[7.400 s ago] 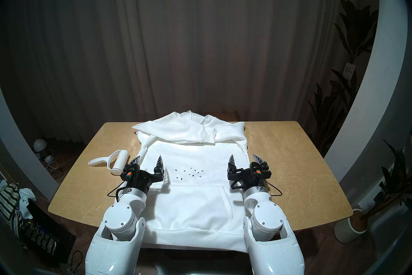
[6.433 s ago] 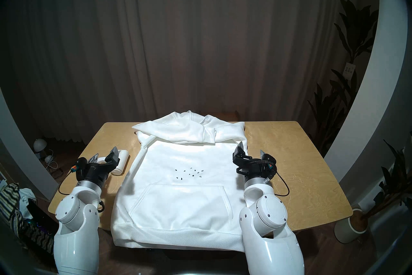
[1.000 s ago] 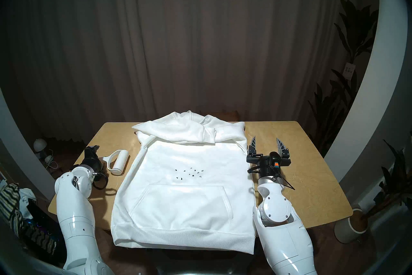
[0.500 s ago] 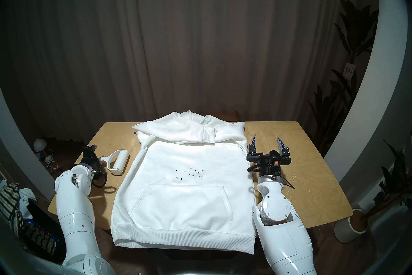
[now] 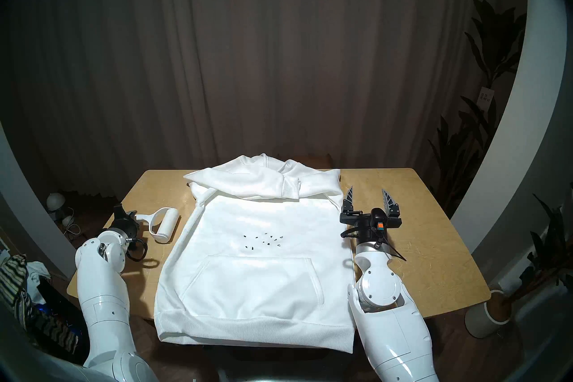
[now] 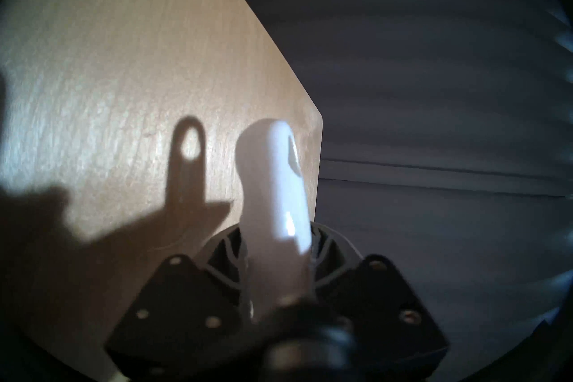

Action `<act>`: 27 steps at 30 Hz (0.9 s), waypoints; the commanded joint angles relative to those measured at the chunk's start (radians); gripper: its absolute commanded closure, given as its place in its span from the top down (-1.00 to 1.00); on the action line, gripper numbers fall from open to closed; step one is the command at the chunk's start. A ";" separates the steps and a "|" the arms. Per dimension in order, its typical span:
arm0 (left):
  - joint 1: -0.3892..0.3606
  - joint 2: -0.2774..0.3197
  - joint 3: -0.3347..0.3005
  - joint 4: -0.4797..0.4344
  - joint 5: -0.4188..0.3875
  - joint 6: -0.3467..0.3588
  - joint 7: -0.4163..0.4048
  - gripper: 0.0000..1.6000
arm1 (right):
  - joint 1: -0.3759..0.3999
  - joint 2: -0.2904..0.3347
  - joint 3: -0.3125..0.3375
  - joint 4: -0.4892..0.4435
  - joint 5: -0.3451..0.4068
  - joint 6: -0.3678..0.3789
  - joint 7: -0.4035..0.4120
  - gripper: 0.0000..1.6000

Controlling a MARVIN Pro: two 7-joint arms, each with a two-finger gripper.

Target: Use the fur roller to clean a top

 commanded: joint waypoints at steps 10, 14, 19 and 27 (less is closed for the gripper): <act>0.025 -0.040 -0.019 -0.091 -0.050 0.030 -0.031 -1.00 | -0.090 0.007 0.033 -0.102 0.035 0.036 -0.005 1.00; 0.022 -0.051 -0.029 -0.109 -0.072 0.036 -0.065 -1.00 | -0.098 -0.003 0.037 -0.106 0.044 0.034 -0.014 1.00; 0.008 -0.054 -0.032 -0.122 -0.091 0.050 -0.078 -1.00 | -0.089 -0.002 0.029 -0.096 0.049 0.029 -0.012 1.00; 0.005 -0.055 -0.038 -0.165 -0.132 0.094 -0.097 -1.00 | -0.066 0.022 0.017 -0.078 0.083 0.081 0.030 1.00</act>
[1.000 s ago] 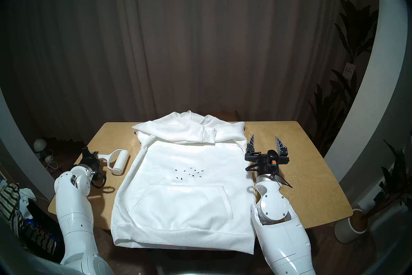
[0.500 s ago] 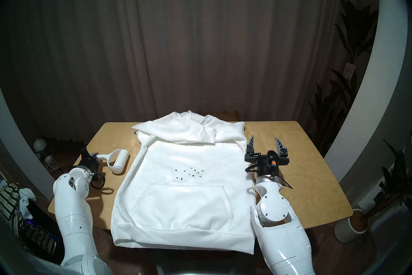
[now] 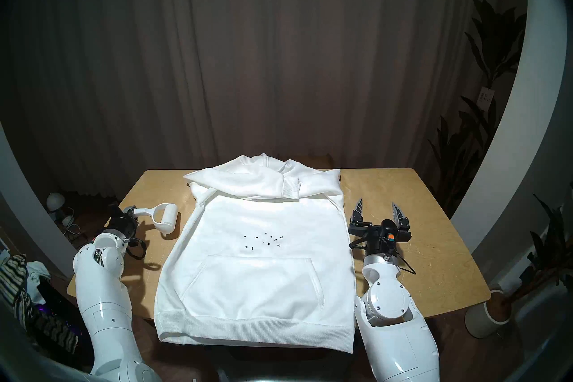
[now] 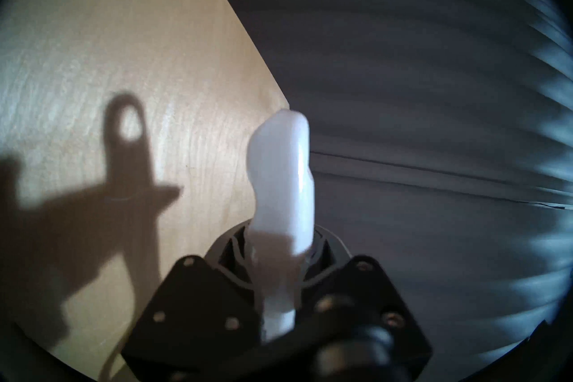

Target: Use the fur roller to clean a top

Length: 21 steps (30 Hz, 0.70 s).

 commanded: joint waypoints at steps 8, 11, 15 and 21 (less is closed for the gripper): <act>0.009 -0.009 0.015 -0.170 -0.045 0.068 -0.027 -1.00 | 0.058 0.086 0.049 -0.001 0.147 0.217 0.129 1.00; 0.029 -0.021 0.042 -0.209 -0.004 0.052 -0.027 -1.00 | 0.058 0.119 0.059 0.002 0.172 0.251 0.184 1.00; 0.053 -0.038 0.072 -0.255 0.036 0.037 -0.024 -1.00 | 0.059 0.129 0.065 -0.003 0.193 0.266 0.223 1.00; 0.149 -0.034 0.165 -0.337 0.013 0.010 -0.025 -1.00 | 0.055 0.148 0.079 0.000 0.223 0.237 0.303 1.00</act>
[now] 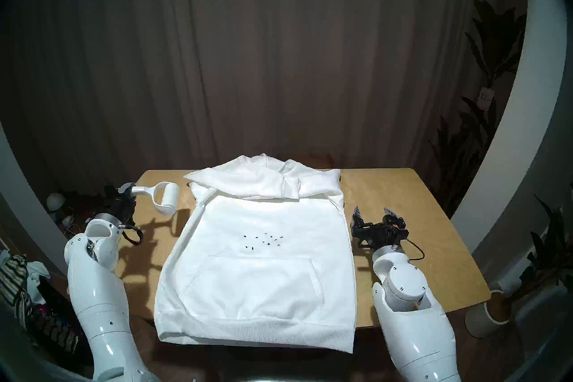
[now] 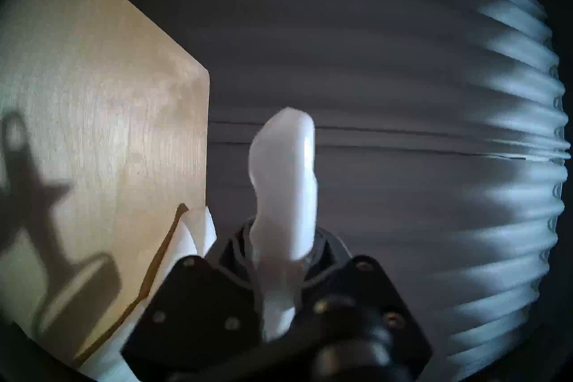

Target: Use the fur roller to clean a top

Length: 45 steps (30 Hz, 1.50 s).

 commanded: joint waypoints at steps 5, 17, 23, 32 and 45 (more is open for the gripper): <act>0.140 0.000 0.137 -0.161 -0.018 -0.054 0.002 -1.00 | -0.014 0.041 0.016 -0.012 -0.018 -0.116 0.069 1.00; 0.160 0.002 0.341 -0.191 0.063 -0.128 0.086 -1.00 | -0.080 -0.002 0.006 0.022 -0.062 -0.224 0.032 1.00; 0.133 0.008 0.404 -0.209 0.036 -0.136 0.101 -1.00 | -0.047 0.018 0.028 0.058 -0.062 -0.237 0.036 1.00; 0.180 0.009 0.479 -0.214 0.054 -0.193 0.043 -1.00 | 0.049 0.015 -0.006 0.167 -0.061 -0.283 0.068 1.00; 0.256 0.009 0.533 -0.237 0.071 -0.294 -0.018 -1.00 | -0.004 0.076 -0.020 0.145 -0.039 -0.298 0.162 1.00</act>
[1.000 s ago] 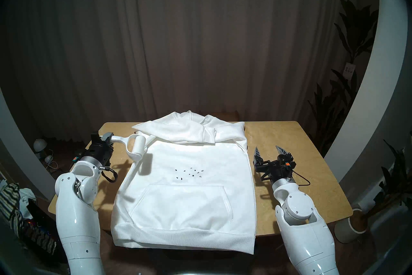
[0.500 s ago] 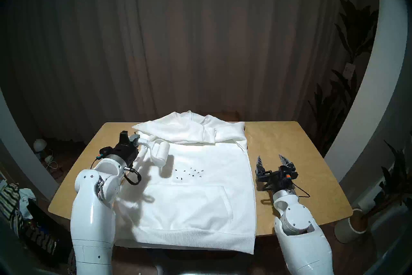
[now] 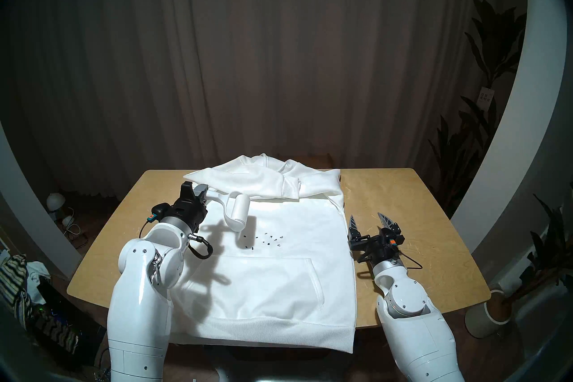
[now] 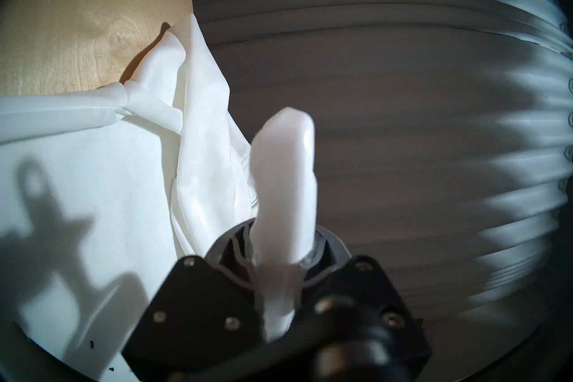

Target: Use the fur roller to clean a top

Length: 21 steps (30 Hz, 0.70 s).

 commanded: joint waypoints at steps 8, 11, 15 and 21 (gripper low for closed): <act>0.029 0.007 0.081 -0.023 -0.038 -0.110 -0.094 -1.00 | -0.035 0.087 0.022 -0.042 -0.017 0.005 0.067 1.00; 0.042 0.015 0.119 -0.014 -0.022 -0.131 -0.132 -1.00 | -0.031 0.091 0.021 -0.030 -0.013 -0.002 0.087 1.00; 0.057 0.028 0.167 -0.003 0.012 -0.151 -0.157 -1.00 | -0.016 0.088 0.010 -0.003 -0.033 -0.029 0.098 1.00; 0.052 0.043 0.213 0.009 0.083 -0.152 -0.132 -1.00 | 0.001 0.001 0.010 -0.011 -0.151 -0.034 -0.021 1.00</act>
